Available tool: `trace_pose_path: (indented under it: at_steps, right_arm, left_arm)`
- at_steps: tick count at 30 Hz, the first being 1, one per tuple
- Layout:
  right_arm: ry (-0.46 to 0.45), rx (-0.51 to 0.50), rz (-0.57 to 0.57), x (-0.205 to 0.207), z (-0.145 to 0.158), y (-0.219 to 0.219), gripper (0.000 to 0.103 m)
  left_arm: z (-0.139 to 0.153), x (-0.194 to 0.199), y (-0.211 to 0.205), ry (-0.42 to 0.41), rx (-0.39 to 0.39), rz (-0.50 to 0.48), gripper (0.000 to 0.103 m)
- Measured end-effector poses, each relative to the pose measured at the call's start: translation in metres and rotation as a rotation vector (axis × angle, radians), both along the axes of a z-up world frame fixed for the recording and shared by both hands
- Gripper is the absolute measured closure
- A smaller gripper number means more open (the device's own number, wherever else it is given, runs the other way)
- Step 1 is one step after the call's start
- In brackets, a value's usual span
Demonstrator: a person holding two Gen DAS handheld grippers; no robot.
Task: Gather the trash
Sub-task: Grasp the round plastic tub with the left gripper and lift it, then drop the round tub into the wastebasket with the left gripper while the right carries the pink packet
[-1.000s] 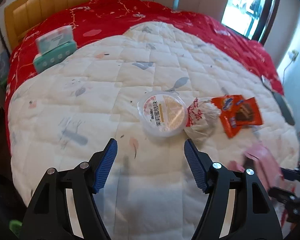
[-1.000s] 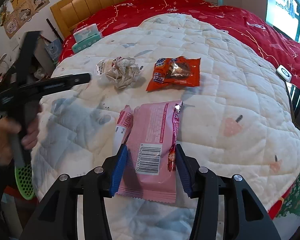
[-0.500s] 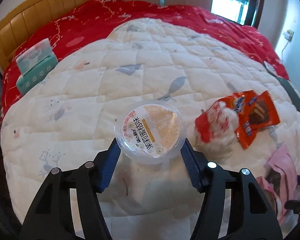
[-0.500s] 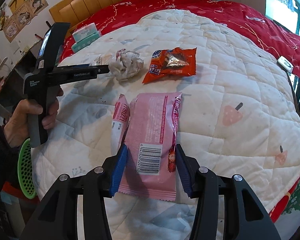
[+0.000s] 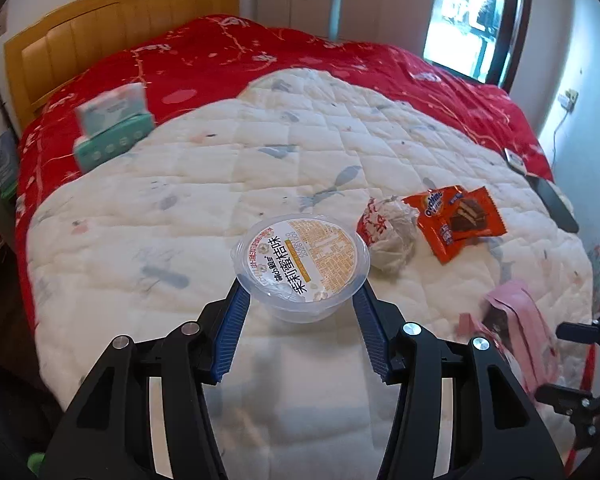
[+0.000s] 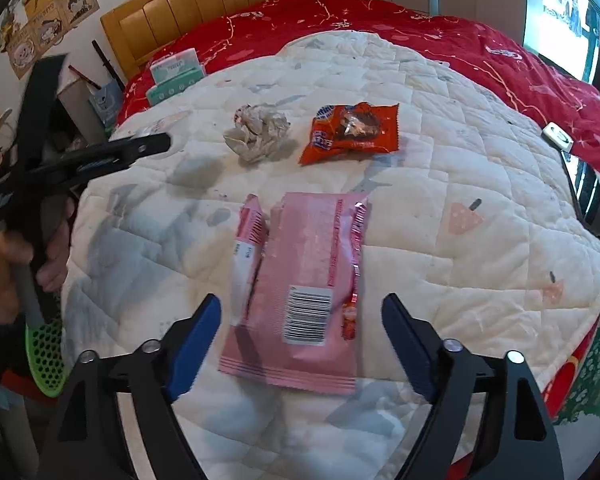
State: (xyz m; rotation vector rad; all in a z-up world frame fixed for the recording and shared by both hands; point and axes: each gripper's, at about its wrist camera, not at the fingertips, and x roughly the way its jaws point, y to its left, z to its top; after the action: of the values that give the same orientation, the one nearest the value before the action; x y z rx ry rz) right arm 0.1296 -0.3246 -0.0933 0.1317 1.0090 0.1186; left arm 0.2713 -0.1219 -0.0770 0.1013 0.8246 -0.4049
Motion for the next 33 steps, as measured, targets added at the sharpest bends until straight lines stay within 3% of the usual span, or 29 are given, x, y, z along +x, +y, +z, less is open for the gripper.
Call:
trace_pose_path:
  at_steps: [6, 8, 12, 18, 24, 33]
  right_arm:
    - [0.022, -0.009, -0.032, 0.017, -0.008, 0.008, 0.013]
    - [0.042, -0.066, -0.058, 0.022, -0.013, 0.012, 0.013]
    - [0.070, -0.114, -0.077, 0.020, -0.020, 0.016, 0.035]
    - [0.050, -0.111, -0.059, -0.001, -0.008, 0.025, 0.045]
    - [0.003, -0.063, -0.003, -0.027, 0.014, 0.052, 0.047]
    - [-0.035, 0.010, 0.140, -0.050, 0.035, 0.122, 0.047]
  left_arm:
    - [0.021, -0.039, 0.037, -0.019, -0.055, 0.061, 0.051]
    - [0.026, -0.052, 0.051, -0.024, -0.068, 0.077, 0.051]
    - [0.038, -0.081, 0.085, -0.042, -0.095, 0.128, 0.051]
    - [0.044, -0.135, 0.149, -0.062, -0.115, 0.246, 0.051]
    - [0.032, -0.186, 0.212, -0.045, -0.103, 0.372, 0.050]
    - [-0.014, -0.242, 0.290, 0.076, -0.090, 0.544, 0.050]
